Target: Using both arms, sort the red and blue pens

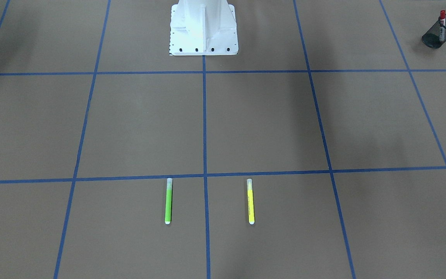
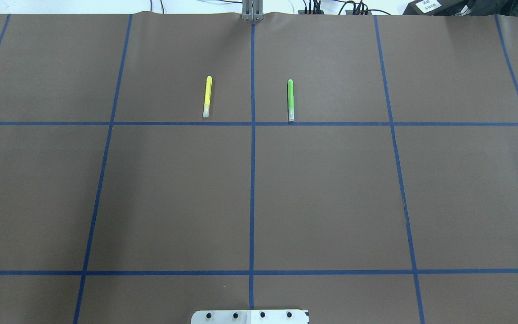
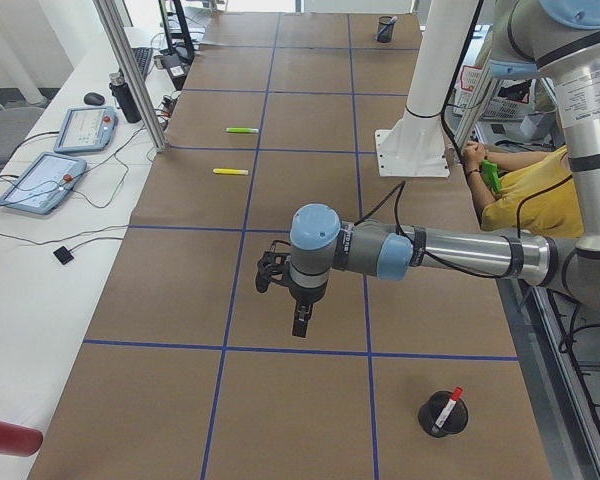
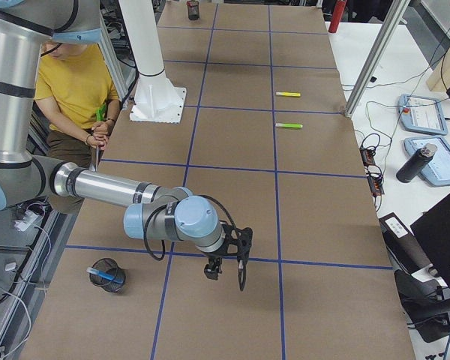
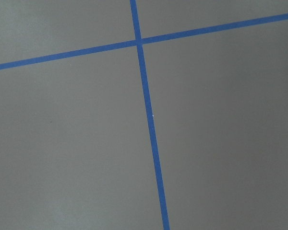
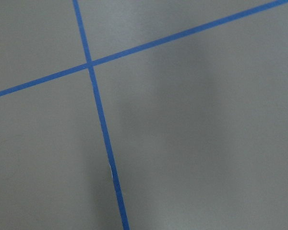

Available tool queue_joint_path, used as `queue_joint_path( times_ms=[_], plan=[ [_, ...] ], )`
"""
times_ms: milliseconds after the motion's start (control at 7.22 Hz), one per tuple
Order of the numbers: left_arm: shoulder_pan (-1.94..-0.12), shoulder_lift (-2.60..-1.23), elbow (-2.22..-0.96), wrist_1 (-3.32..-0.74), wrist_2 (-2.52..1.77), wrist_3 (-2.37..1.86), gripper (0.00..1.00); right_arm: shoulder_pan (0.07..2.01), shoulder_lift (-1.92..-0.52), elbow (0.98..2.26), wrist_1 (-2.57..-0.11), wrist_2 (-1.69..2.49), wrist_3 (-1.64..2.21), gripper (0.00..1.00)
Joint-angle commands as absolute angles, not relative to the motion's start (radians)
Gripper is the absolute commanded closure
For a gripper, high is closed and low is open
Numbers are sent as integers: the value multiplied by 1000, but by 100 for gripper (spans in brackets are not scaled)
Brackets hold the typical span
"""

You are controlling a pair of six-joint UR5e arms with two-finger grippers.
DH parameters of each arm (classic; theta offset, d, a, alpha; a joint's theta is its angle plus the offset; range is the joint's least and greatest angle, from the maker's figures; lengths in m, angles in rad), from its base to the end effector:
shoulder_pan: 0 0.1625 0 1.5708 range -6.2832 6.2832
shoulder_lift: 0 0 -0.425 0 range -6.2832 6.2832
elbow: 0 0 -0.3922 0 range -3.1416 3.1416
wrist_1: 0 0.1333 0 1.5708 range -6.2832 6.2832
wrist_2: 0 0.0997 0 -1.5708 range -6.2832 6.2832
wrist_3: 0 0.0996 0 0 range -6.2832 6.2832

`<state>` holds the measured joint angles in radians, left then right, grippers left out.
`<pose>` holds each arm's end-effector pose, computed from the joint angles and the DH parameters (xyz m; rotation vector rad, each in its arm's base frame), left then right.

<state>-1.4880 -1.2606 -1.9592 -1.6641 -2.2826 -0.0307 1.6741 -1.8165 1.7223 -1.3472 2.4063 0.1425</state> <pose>-0.0372 -0.3767 0.5939 0.1237 0.7185 0.1108 0.0998 -0.3863 0.6650 0.1055 -0.8376 0.1770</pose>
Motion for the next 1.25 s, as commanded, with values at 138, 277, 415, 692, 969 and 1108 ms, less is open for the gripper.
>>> queue_joint_path(
  times_ms=[138, 277, 415, 692, 969, 1108],
  plan=[
    [-1488, -1259, -1959, -1663, -2283, -31, 0, 1493, -1662, 1726, -1437, 2275, 150, 0],
    [-1489, -1259, -1960, -1663, -2283, -31, 0, 1459, -1658, 1724, -1454, 2235, 150, 0],
    [-1489, -1261, -1962, -1666, -2283, -31, 0, 1448, -1664, 1717, -1454, 2230, 150, 0],
    [-1489, -1262, -1962, -1670, -2331, -31, 0, 1447, -1698, 1713, -1444, 2232, 143, 0],
    [-1489, -1262, -1960, -1671, -2341, -31, 0, 1448, -1709, 1712, -1443, 2241, 149, 0],
    [-1489, -1262, -1957, -1669, -2339, -31, 0, 1448, -1709, 1712, -1443, 2241, 147, 0]
  ],
)
